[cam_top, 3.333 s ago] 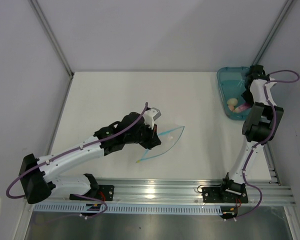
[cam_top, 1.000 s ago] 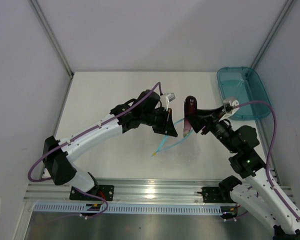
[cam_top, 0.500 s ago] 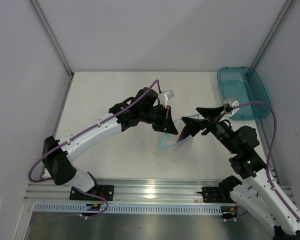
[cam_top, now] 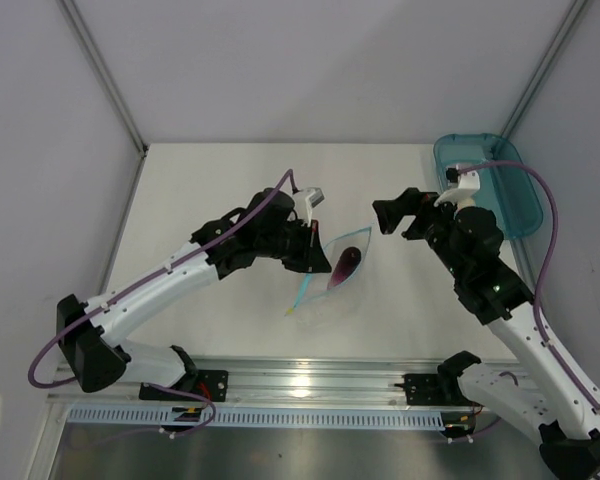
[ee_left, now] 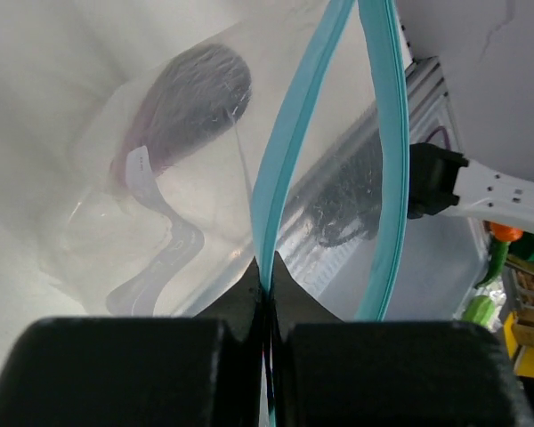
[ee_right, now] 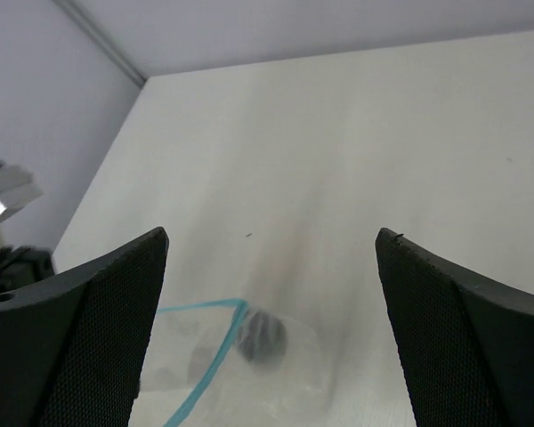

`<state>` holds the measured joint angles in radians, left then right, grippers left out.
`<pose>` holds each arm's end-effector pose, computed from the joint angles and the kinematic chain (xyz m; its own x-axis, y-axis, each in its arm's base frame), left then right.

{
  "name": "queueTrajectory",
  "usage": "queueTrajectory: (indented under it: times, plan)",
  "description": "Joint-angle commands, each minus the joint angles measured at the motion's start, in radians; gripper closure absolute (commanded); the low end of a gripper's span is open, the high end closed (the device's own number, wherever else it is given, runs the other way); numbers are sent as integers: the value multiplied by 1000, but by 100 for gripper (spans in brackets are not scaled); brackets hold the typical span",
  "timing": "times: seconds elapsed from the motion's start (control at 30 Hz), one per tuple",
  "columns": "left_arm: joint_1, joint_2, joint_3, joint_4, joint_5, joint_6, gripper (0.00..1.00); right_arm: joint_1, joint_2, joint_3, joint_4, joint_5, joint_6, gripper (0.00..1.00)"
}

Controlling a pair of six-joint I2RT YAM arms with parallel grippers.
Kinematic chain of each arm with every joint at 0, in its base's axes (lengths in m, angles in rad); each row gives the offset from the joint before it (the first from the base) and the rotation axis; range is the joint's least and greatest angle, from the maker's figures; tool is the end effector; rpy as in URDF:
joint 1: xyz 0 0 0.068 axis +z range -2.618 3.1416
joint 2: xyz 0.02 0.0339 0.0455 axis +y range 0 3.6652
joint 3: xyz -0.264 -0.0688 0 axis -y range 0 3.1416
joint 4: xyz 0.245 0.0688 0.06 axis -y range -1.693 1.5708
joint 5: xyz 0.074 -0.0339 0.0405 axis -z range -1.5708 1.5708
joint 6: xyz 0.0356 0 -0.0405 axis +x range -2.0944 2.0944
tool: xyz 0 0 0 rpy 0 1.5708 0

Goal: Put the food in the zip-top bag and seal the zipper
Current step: Pick up the fake vegetable from the bin.

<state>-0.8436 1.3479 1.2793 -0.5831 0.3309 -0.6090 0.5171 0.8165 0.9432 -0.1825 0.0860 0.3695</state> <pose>0.1880 -0.2286 0.3487 -0.8331 0.1224 -0.5394 0.4897 0.6166 -0.6164 0.1614 0.0883 0.3903 -0.1962 0.3024 -0.9328 -0.3723 0.8571 0.3561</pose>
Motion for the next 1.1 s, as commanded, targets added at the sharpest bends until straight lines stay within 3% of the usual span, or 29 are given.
queueTrajectory:
  times: [0.0, 0.37, 0.77, 1.07]
  plan:
    - [6, -73, -49, -15, -84, 46, 99, -41, 68, 144, -130, 125, 43, 0]
    - [6, -185, -176, 19, -167, 91, 99, -449, 421, 384, -396, -6, 106, 0]
    - [6, -219, -296, 129, -99, 110, 99, -607, 734, 563, -443, 155, 190, 1]
    - [5, -230, -343, 172, -50, 111, 100, -692, 1006, 796, -564, 258, 256, 0]
